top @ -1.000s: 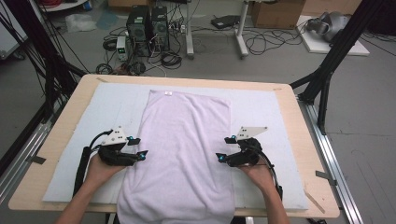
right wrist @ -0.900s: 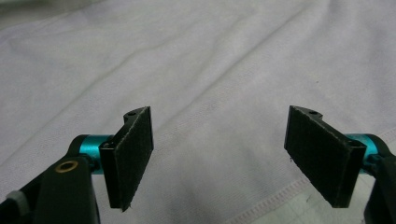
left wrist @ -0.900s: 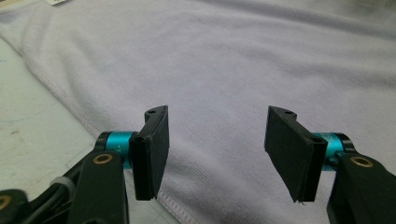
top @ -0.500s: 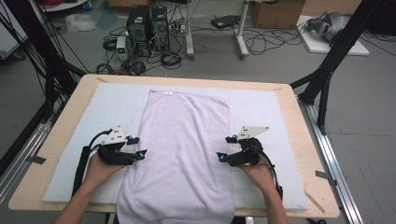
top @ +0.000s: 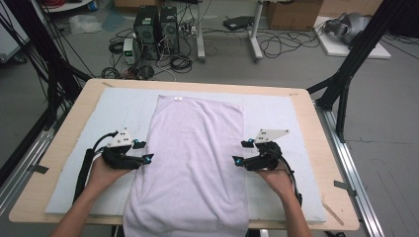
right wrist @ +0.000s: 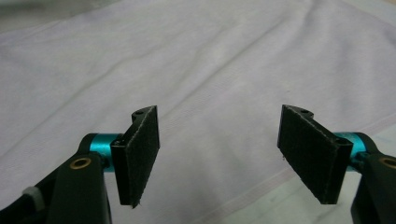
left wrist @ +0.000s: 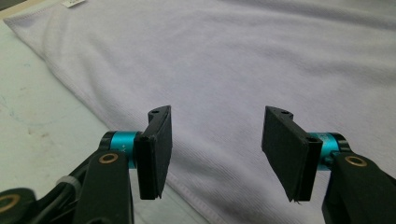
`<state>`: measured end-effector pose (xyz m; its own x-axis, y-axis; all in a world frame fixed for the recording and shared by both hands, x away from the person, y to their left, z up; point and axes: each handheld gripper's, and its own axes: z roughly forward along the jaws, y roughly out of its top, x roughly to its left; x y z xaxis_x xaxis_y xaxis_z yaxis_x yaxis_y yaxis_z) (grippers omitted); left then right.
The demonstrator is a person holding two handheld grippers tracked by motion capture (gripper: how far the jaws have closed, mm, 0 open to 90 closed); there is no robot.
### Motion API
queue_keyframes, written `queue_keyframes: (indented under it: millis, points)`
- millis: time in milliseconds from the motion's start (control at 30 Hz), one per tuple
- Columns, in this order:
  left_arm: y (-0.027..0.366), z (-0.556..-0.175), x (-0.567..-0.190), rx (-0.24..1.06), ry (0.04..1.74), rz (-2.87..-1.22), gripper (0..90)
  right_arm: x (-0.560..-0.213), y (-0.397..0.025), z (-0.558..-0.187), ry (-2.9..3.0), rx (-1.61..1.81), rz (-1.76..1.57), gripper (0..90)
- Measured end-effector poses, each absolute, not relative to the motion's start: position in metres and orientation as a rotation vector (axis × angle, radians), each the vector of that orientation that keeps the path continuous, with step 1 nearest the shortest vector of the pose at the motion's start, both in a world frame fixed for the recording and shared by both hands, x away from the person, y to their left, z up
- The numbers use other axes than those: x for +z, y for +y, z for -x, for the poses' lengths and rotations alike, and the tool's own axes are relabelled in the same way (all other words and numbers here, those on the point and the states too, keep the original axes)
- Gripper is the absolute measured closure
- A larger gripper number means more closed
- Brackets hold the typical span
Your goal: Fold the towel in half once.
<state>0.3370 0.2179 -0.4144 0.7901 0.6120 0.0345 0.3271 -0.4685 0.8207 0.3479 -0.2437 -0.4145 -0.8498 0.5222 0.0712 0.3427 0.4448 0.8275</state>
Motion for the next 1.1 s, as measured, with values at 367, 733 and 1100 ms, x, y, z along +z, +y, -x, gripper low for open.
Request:
queue_keyframes:
  millis: [367, 733, 1100]
  points:
    - [0.213, -0.405, -0.384, 0.42, 0.72, -2.097, 50.2, -0.384, -0.249, -0.413, 2.526, 1.279, -0.82, 34.6]
    - [0.209, -0.458, -0.41, 0.397, 0.828, -2.119, 61.4, -0.402, -0.245, -0.461, 2.51, 1.176, -0.923, 45.6]
    - [0.205, -0.474, -0.44, 0.414, 1.011, -2.134, 73.4, -0.436, -0.24, -0.477, 2.525, 1.047, -1.067, 55.2]
